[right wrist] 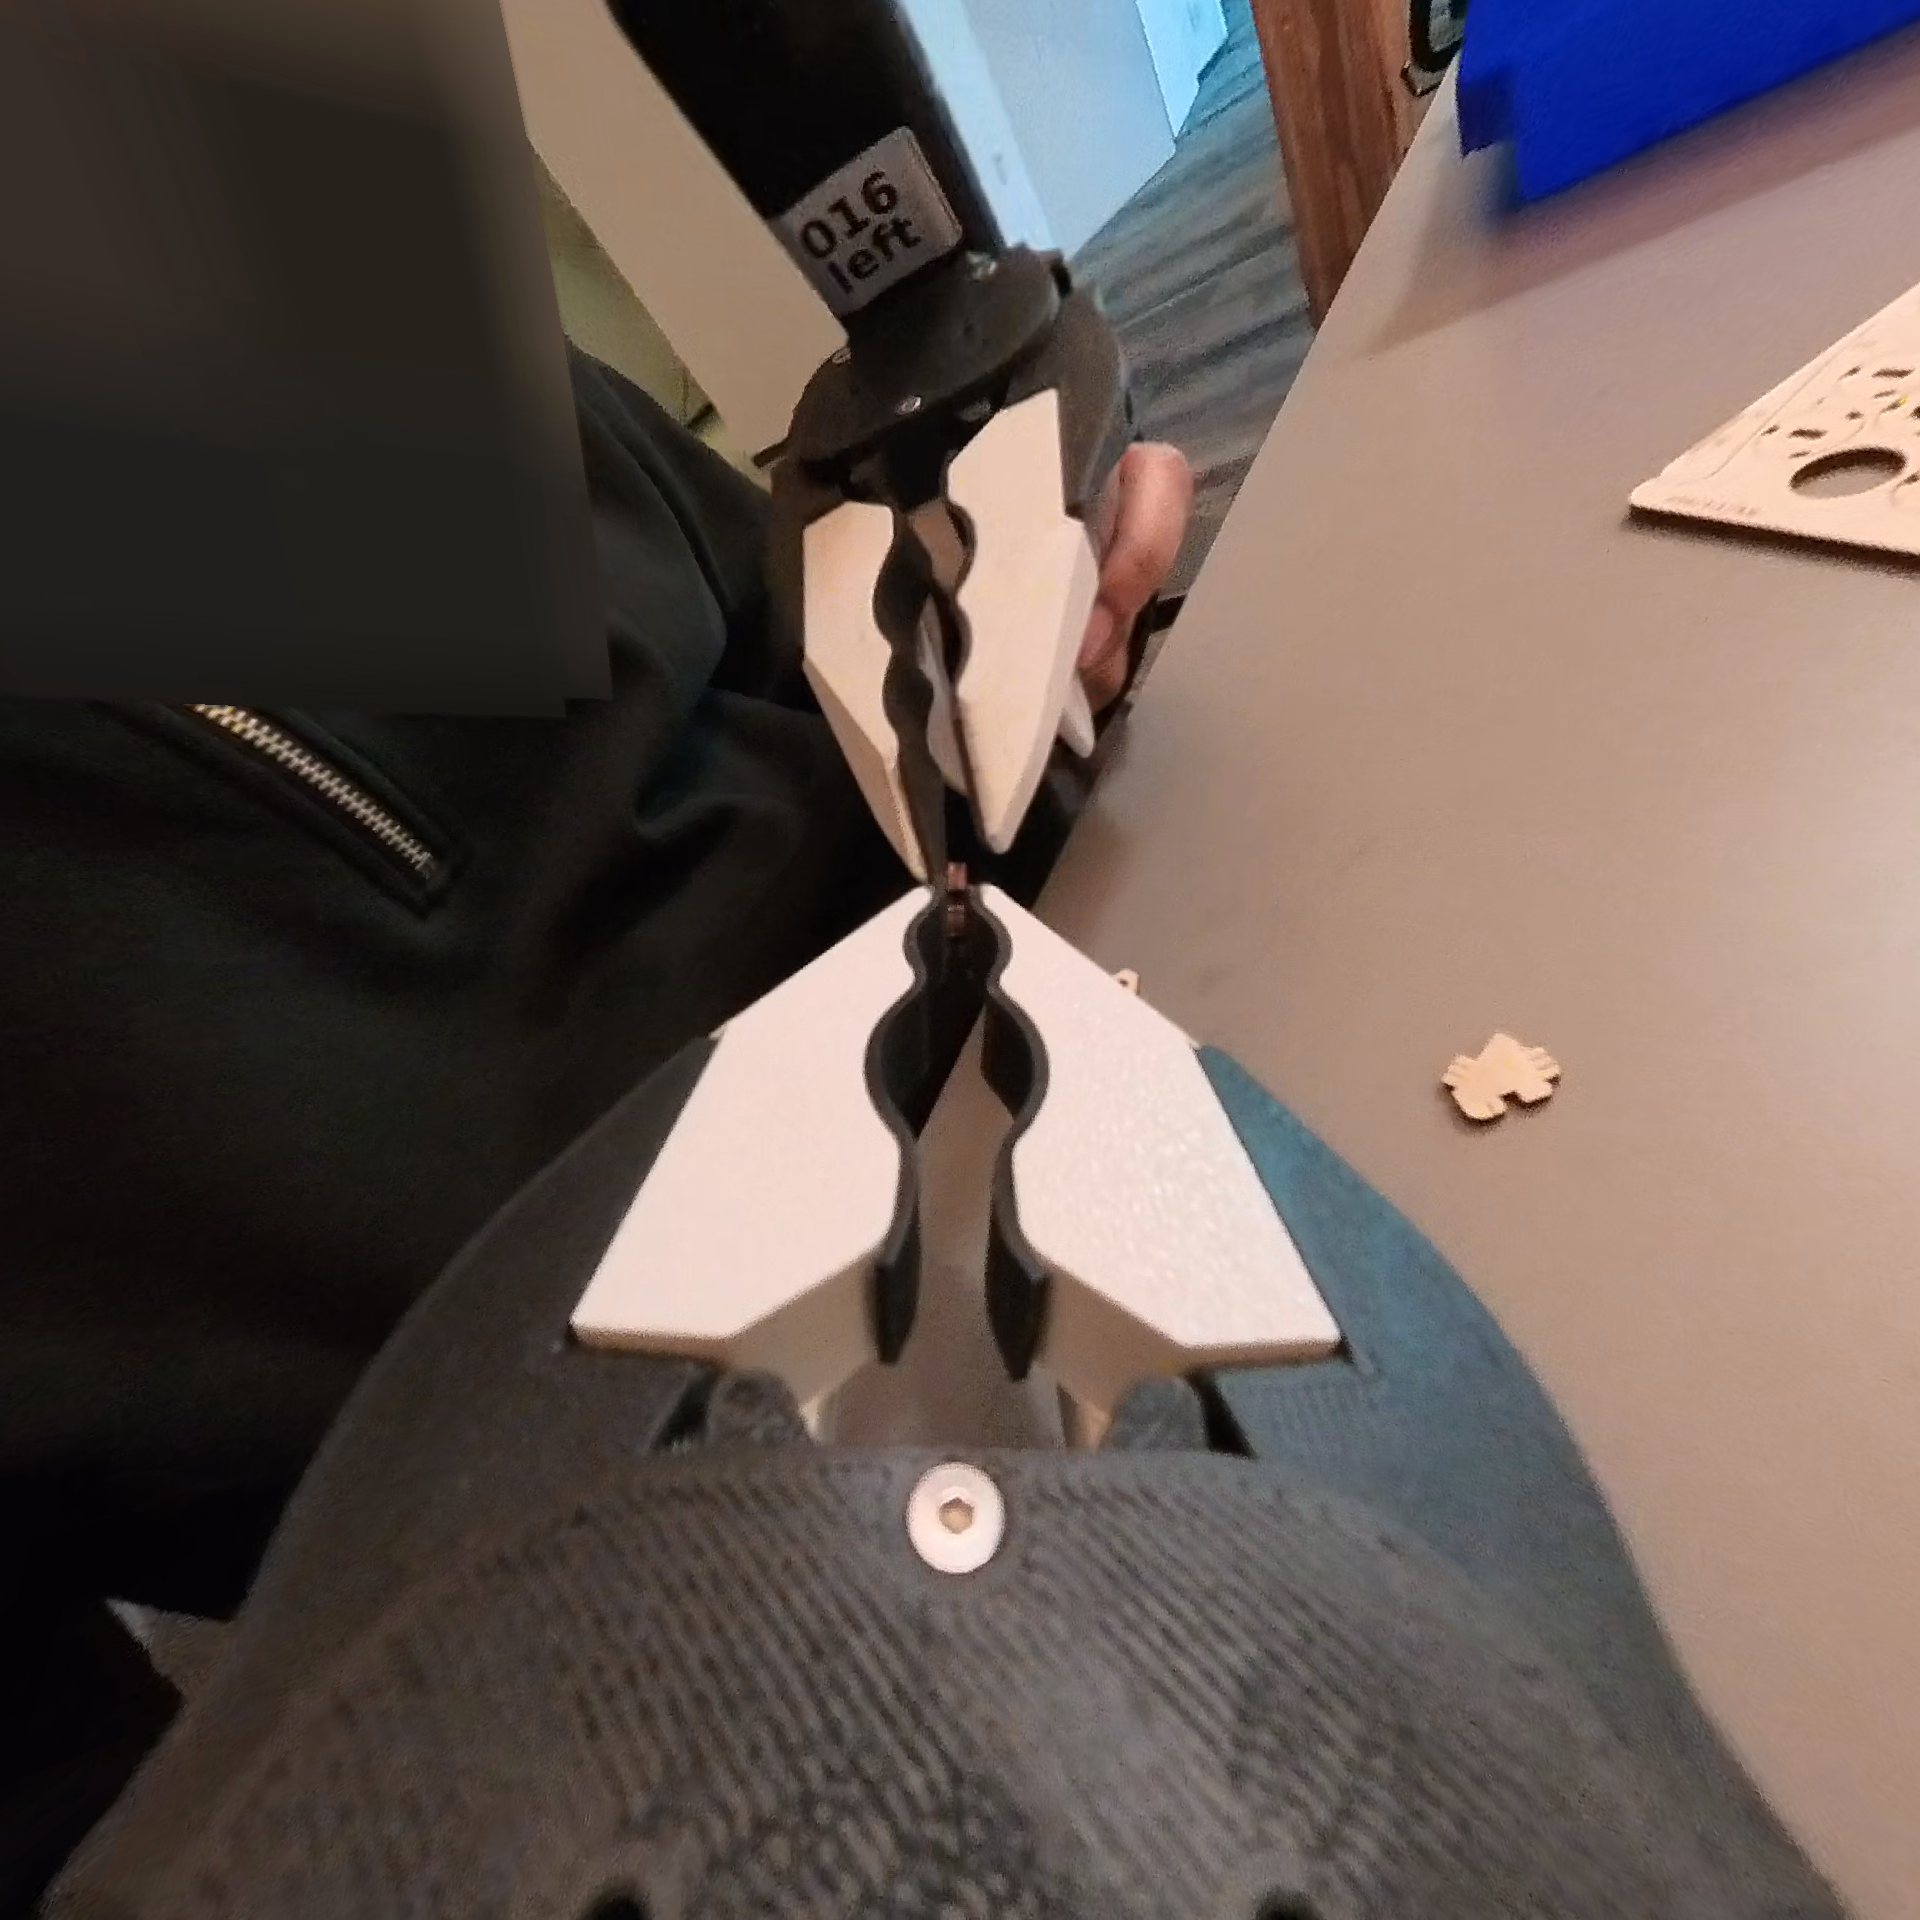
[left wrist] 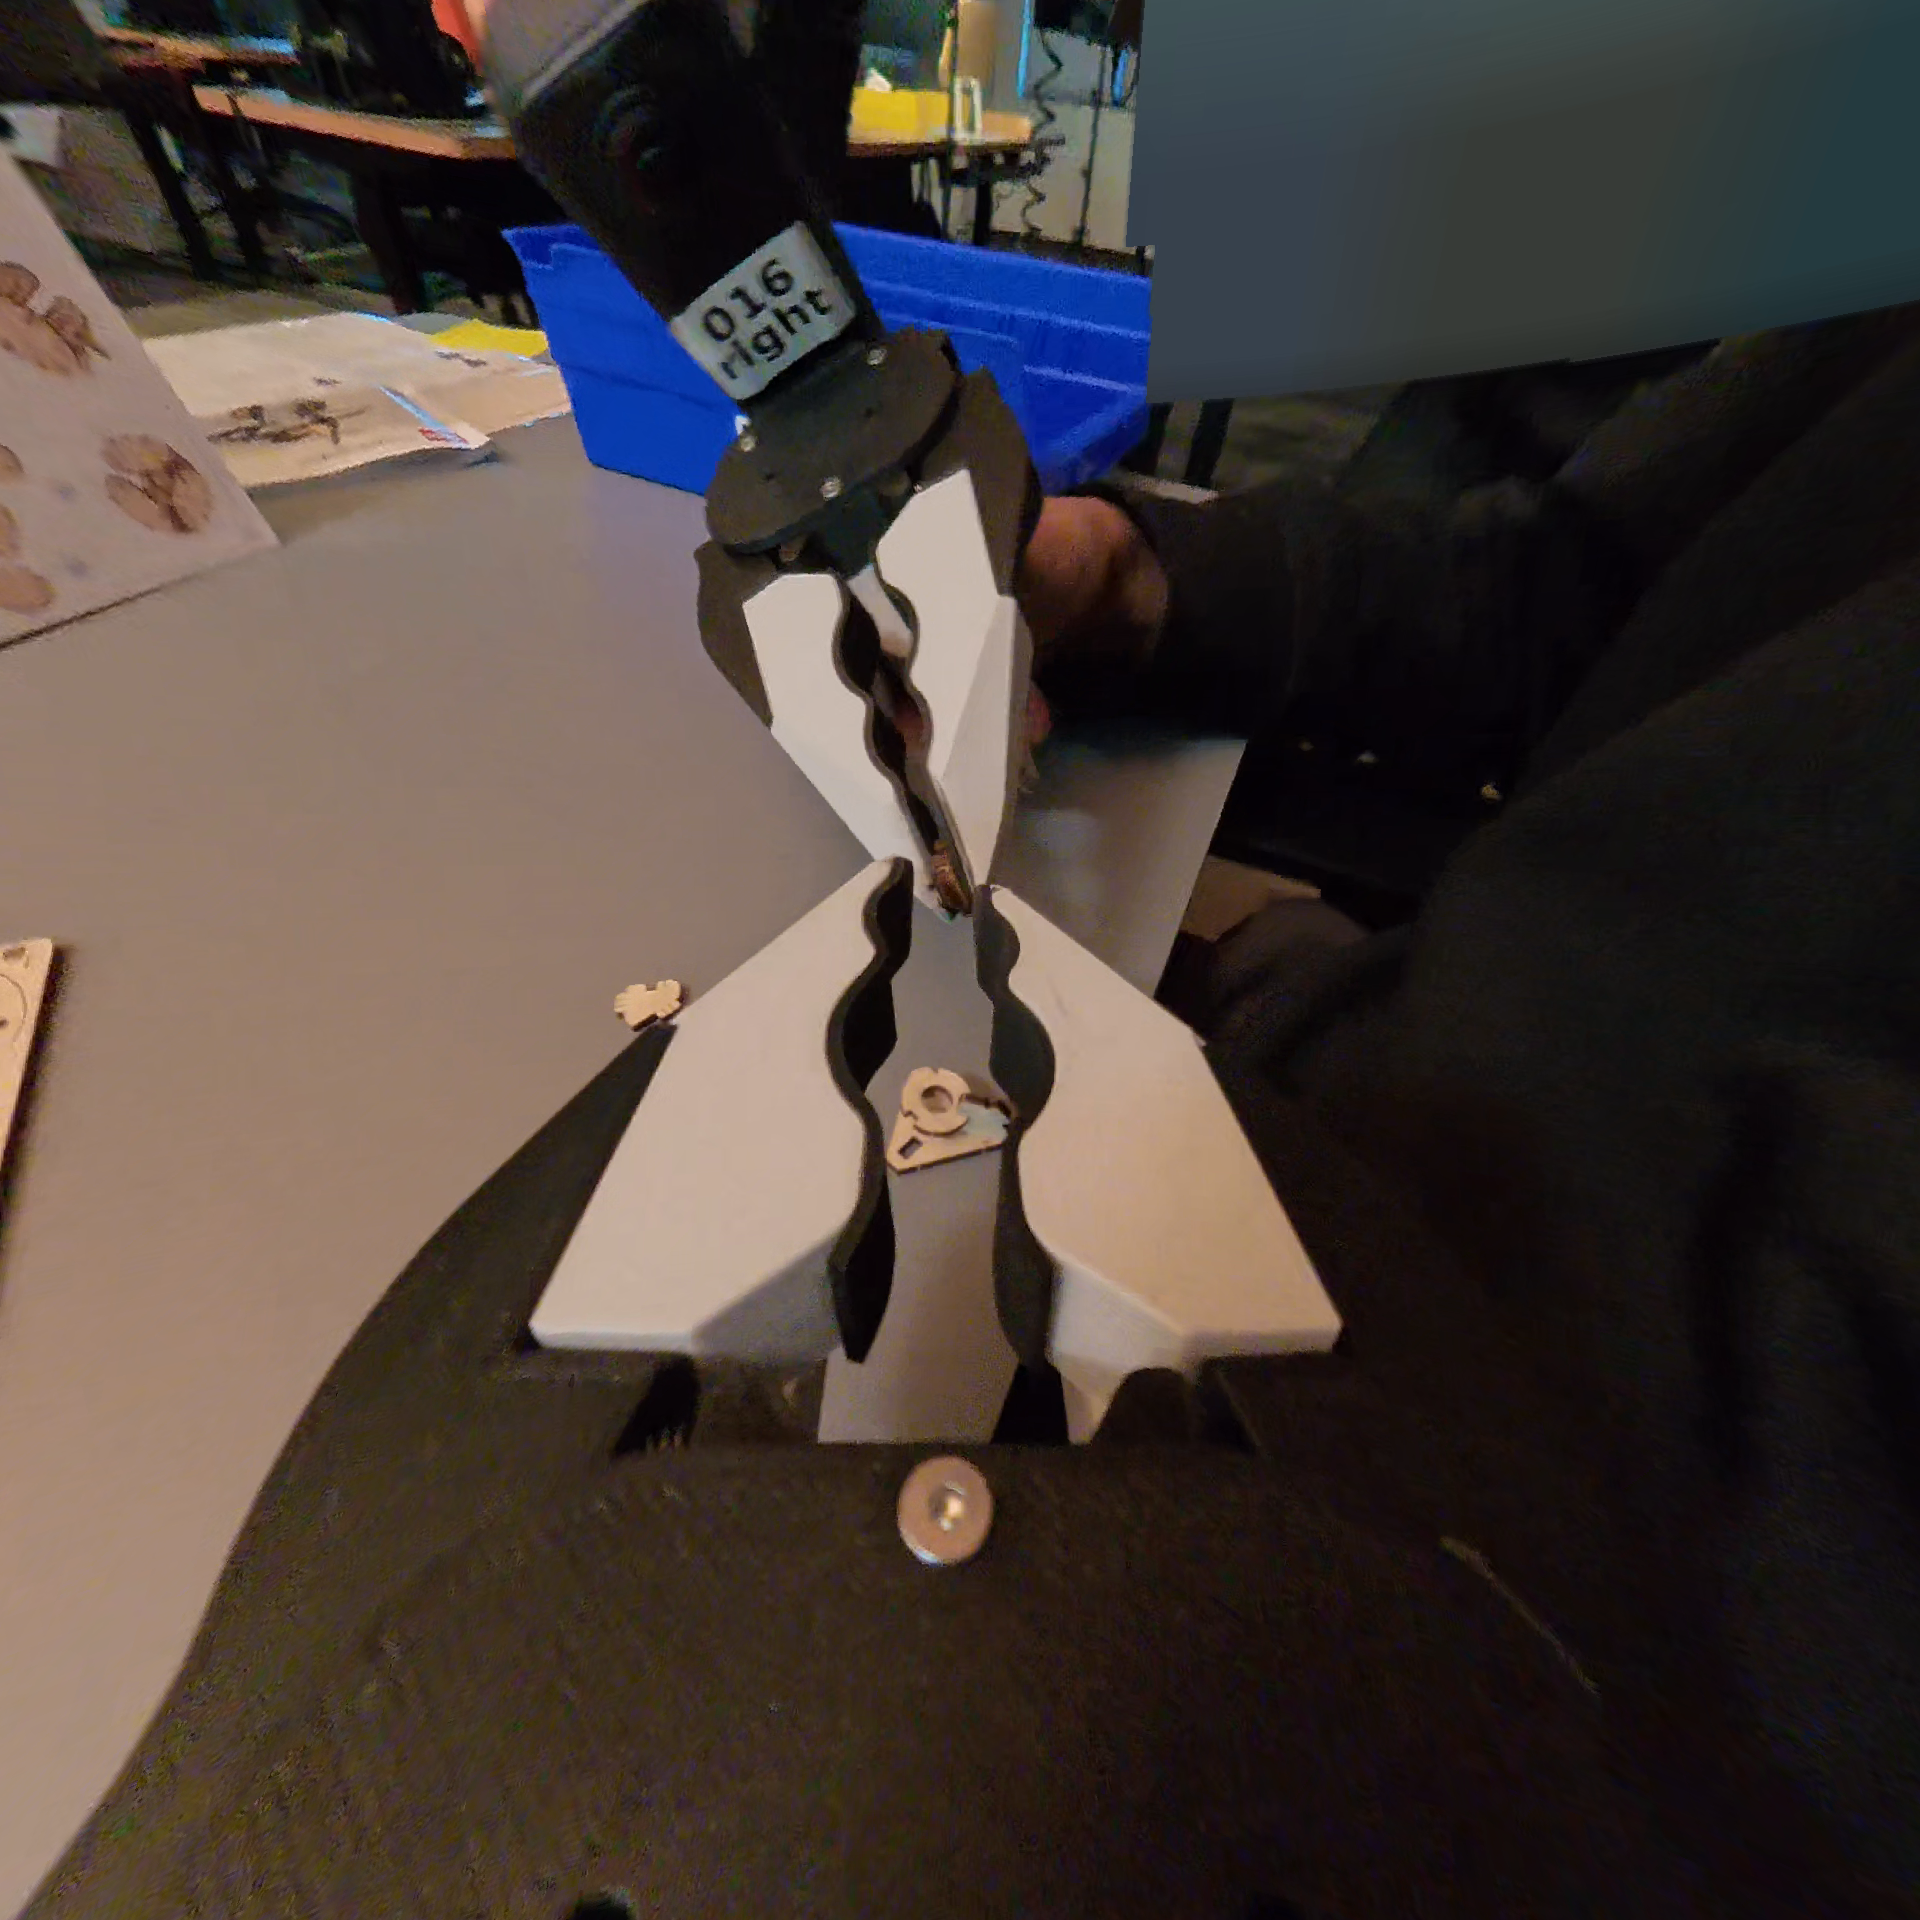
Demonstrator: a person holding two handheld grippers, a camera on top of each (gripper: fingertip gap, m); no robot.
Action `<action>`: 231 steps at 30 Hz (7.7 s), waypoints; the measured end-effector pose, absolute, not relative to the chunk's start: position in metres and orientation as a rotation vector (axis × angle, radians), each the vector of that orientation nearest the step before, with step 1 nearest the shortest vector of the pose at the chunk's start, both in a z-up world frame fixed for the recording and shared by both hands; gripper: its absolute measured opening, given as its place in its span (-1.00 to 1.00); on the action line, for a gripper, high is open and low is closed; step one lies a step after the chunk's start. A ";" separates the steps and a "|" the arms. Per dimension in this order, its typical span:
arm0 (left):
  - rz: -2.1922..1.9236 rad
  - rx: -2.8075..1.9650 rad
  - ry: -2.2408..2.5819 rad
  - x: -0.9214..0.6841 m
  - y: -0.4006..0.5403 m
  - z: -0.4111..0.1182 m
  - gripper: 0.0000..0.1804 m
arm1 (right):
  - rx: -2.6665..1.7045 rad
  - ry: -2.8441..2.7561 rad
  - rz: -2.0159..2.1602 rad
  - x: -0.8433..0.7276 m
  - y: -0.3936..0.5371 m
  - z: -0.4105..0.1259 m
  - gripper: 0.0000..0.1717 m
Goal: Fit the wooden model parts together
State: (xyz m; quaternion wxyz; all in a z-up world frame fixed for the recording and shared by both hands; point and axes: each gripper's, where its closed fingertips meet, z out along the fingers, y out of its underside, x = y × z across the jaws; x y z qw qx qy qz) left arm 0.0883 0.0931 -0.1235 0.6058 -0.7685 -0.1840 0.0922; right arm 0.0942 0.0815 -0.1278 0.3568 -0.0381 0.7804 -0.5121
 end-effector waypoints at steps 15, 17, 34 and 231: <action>0.255 -1.864 -0.276 0.103 0.098 -0.136 -0.94 | -0.017 1.811 -1.117 0.109 0.088 -0.125 -0.99; 0.272 -1.876 -0.264 0.104 0.100 -0.137 -0.94 | -0.020 1.823 -1.090 0.112 0.088 -0.128 -0.99; 0.324 -1.880 -0.230 0.106 0.101 -0.134 -0.95 | 0.034 1.826 -1.030 0.111 0.089 -0.134 -0.99; 0.035 -1.861 -0.758 0.100 0.079 -0.176 -0.79 | -0.604 3.261 -0.266 0.082 0.083 -0.185 -1.00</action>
